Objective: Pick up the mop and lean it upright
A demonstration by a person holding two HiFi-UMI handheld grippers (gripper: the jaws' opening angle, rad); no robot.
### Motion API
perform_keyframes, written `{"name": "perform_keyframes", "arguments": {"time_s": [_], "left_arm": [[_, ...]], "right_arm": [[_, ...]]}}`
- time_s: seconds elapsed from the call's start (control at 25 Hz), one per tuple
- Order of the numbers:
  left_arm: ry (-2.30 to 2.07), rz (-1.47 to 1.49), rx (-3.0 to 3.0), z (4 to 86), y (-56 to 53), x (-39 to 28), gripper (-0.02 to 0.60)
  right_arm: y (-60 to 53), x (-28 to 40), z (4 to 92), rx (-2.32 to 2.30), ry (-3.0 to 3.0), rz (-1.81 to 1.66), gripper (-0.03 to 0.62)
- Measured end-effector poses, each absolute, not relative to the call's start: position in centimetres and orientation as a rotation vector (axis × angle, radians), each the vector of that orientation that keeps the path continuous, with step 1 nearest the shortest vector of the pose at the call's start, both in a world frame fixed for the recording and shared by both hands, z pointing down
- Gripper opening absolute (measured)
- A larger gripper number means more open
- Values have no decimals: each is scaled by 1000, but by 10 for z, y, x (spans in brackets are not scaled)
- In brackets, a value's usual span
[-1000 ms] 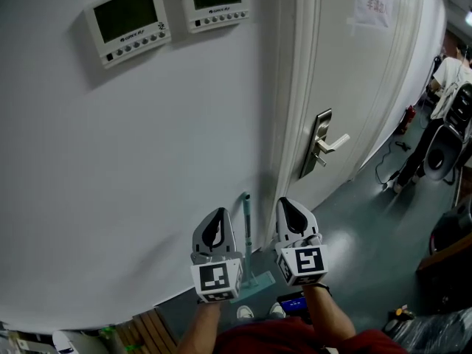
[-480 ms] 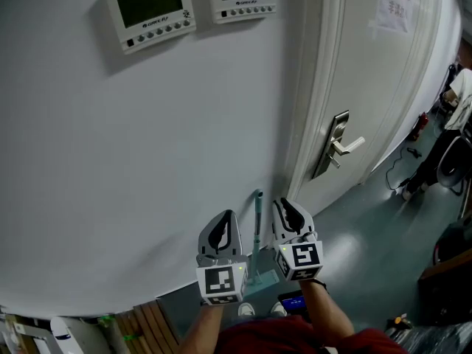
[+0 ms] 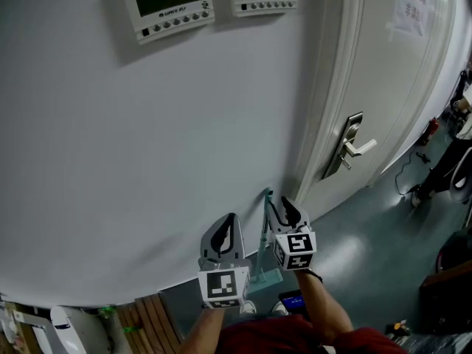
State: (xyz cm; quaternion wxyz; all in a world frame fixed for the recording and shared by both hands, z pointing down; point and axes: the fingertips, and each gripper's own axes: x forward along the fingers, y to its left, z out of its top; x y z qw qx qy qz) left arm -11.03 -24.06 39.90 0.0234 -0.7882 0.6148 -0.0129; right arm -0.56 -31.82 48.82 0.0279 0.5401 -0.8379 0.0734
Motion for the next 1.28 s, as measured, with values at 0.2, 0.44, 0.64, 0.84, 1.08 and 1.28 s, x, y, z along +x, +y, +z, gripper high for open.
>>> {"name": "perform_keyframes", "arguments": {"time_s": [0.2,0.44,0.64,0.84,1.08,1.28], "left_arm": [[1920,-38,-2421,397,-237,-117,14],[1937,-50,-2410,398,-234,-121,14],[1959,-16,-2398,392,-232,-125,14],[1962,-42,-2382,394,-231,-129,14],[1962,-38,-2380,393,-230,-128,14],[1973,-32,-2386,395,-229,-130,14]], "right_arm": [[-331,-16,508,1629,-2564,280,177],[-346,-24,526,1615,-2534,335,187],[-348,-27,529,1619,-2535,329,187],[-350,-25,532,1630,-2524,334,187],[-353,-26,536,1624,-2499,293,139],[-354,-26,535,1619,-2502,288,114]]}}
